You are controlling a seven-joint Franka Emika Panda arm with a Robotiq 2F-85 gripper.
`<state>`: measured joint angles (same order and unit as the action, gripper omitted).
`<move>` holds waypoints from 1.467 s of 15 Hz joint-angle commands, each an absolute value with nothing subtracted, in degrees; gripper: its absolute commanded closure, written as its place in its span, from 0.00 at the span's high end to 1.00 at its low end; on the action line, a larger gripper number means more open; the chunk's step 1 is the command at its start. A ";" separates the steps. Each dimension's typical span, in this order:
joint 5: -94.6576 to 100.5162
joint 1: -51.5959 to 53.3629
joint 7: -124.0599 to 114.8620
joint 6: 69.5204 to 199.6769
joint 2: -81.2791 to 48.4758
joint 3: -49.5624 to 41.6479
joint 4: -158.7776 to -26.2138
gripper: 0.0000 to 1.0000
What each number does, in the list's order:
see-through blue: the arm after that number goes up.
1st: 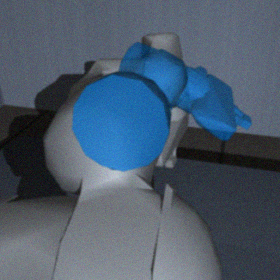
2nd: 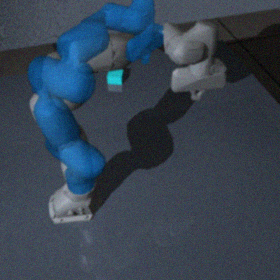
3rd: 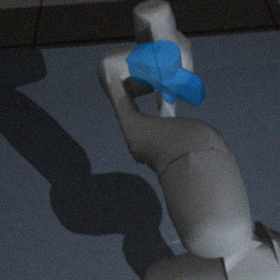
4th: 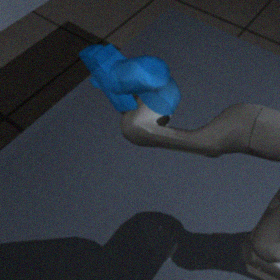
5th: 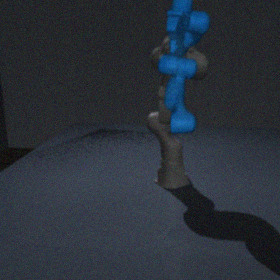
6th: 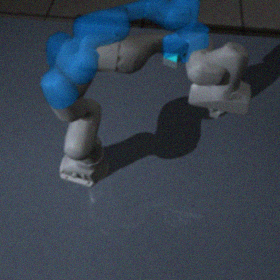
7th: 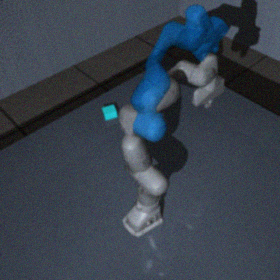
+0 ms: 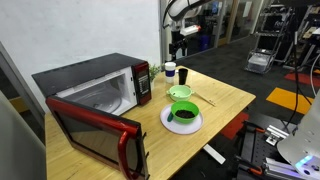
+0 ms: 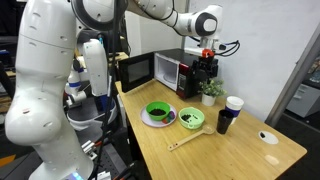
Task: Place the light green bowl inside the microwave
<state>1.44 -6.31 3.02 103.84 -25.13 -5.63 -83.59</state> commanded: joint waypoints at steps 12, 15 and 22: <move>3.04 -7.31 6.35 104.75 -27.59 -5.31 -82.44 1.00; 2.61 -8.53 9.00 105.38 -29.94 -5.26 -81.60 1.00; 3.82 -10.16 14.84 111.59 -33.09 -5.07 -83.49 1.00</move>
